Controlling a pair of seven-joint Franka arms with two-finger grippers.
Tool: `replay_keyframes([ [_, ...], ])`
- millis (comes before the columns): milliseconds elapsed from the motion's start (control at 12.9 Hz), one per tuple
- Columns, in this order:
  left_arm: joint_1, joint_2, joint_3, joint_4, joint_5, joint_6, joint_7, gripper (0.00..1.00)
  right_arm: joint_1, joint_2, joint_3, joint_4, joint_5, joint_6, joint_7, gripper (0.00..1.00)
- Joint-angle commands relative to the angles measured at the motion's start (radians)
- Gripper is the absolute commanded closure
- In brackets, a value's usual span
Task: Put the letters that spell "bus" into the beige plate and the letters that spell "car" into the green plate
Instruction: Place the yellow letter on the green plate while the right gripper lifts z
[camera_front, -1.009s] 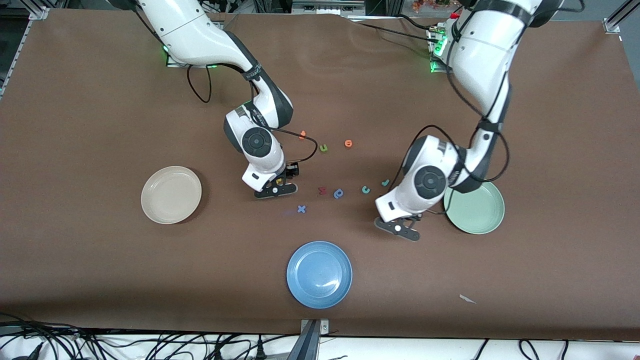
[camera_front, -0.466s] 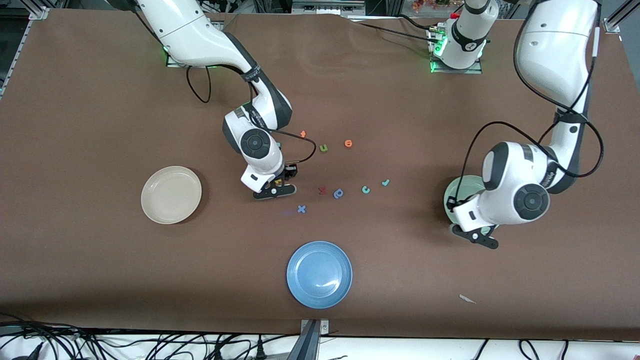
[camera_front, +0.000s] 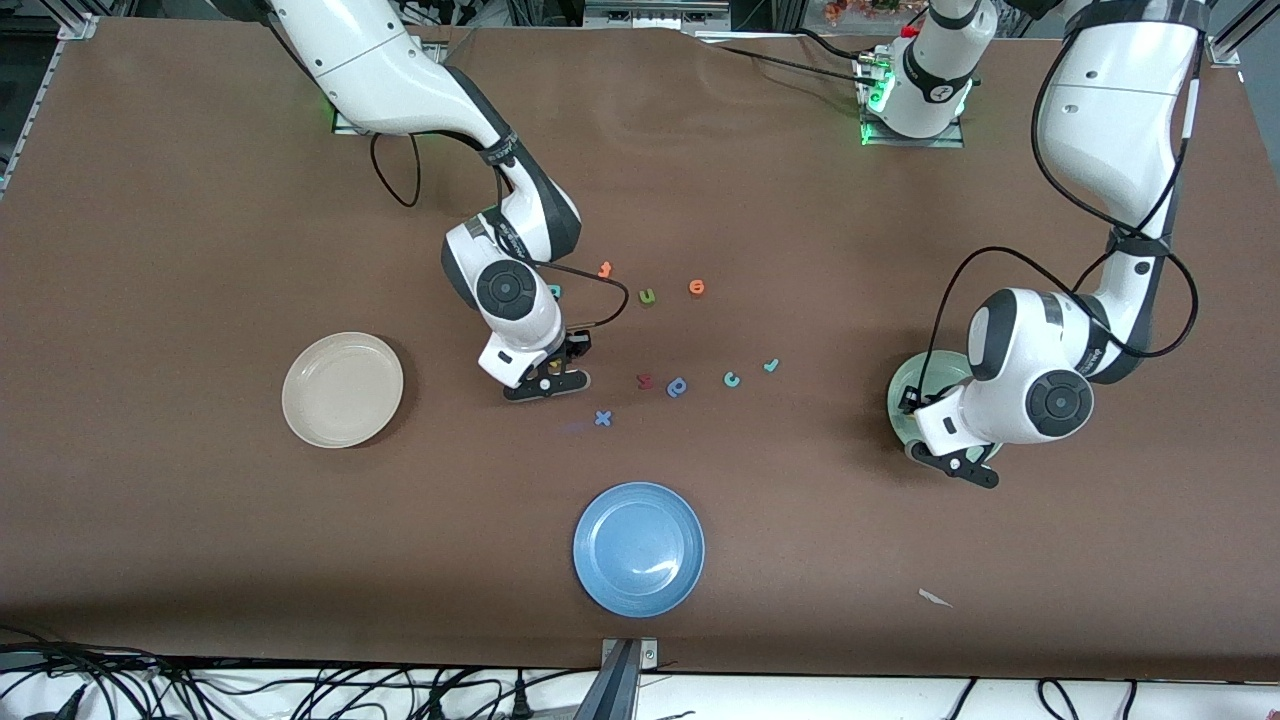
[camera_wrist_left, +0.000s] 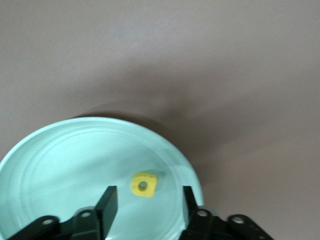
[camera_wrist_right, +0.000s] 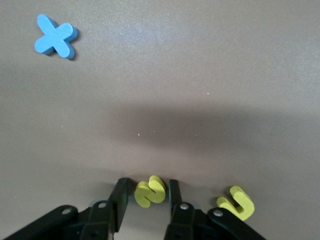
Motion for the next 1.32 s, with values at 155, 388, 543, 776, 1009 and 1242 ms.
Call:
replay_keyframes([
  [155, -0.115, -0.081, -0.053, -0.021, 0.025, -0.040, -0.307, 0.00, -0.003, 0.005, 0.004, 0.002, 0.032, -0.003, -0.026, 0.70],
  [388, -0.207, -0.076, -0.059, -0.036, 0.025, -0.033, -0.496, 0.00, -0.003, 0.005, 0.004, 0.002, 0.032, -0.003, -0.018, 0.76],
  [543, -0.236, -0.075, -0.061, -0.100, 0.025, 0.033, -0.509, 0.03, -0.004, 0.001, 0.004, 0.004, 0.034, -0.008, -0.023, 0.79],
  [776, -0.268, -0.073, -0.061, -0.235, 0.028, 0.239, -0.507, 0.32, -0.030, -0.018, 0.000, 0.031, 0.066, -0.070, -0.034, 0.83],
  [1009, -0.290, -0.056, -0.059, -0.248, 0.030, 0.269, -0.510, 0.33, -0.113, -0.033, -0.005, 0.158, 0.075, -0.274, -0.080, 0.83],
  [1242, -0.294, -0.055, -0.059, -0.240, 0.030, 0.269, -0.510, 0.33, -0.151, -0.122, -0.101, 0.104, 0.064, -0.321, -0.173, 0.83],
])
